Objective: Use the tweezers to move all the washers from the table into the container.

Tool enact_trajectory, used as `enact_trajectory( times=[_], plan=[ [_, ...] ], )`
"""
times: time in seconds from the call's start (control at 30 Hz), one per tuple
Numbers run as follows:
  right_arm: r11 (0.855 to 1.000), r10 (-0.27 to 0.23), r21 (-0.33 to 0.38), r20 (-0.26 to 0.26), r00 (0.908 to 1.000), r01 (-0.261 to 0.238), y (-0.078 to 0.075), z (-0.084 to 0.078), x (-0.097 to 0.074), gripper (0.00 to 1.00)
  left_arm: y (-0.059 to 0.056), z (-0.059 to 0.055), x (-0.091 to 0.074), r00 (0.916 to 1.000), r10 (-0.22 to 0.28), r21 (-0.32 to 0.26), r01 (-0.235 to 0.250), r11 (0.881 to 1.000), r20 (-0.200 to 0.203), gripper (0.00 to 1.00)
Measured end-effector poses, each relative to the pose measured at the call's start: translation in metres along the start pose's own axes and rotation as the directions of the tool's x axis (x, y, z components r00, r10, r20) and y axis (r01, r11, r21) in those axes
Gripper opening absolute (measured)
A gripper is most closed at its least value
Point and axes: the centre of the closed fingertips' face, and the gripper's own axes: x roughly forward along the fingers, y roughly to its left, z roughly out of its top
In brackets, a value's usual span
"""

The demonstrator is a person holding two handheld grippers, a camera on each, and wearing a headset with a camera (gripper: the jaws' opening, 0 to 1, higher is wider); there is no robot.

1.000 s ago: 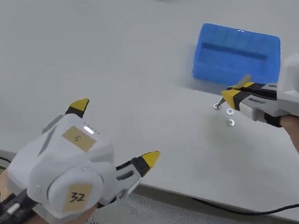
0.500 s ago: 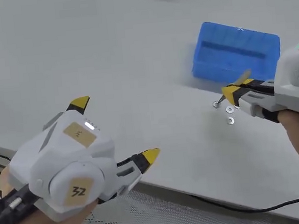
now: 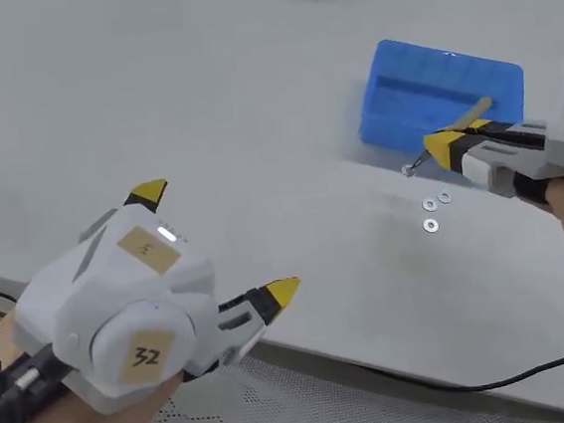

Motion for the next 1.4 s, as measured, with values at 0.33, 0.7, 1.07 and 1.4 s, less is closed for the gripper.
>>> enact_trajectory(
  times=[0.33, 0.7, 1.07, 1.4],
  plan=[
    [1.000, 0.001, -0.004, 0.061, 0.9981, -0.001, 0.001, 0.026, -0.009, 0.02, 0.000, -0.001, 0.000, 1.0000, 0.000, 0.002, 0.000, 1.000, -0.004, 0.89],
    [1.000, -0.011, -0.014, 0.082, 0.9966, 0.012, -0.008, 0.035, -0.008, 0.02, 0.000, -0.002, 0.001, 0.9999, -0.002, 0.004, 0.002, 1.000, -0.014, 0.88],
    [0.999, -0.028, -0.038, 0.099, 0.9947, 0.032, -0.023, 0.047, -0.003, 0.02, 0.000, -0.005, 0.001, 0.9997, -0.003, 0.010, 0.004, 1.000, -0.024, 0.88],
    [0.997, -0.035, -0.070, 0.115, 0.9927, 0.043, -0.029, 0.060, 0.006, 0.02, 0.000, -0.006, 0.002, 0.9994, -0.001, 0.016, 0.002, 1.000, -0.035, 0.87]
  ],
)
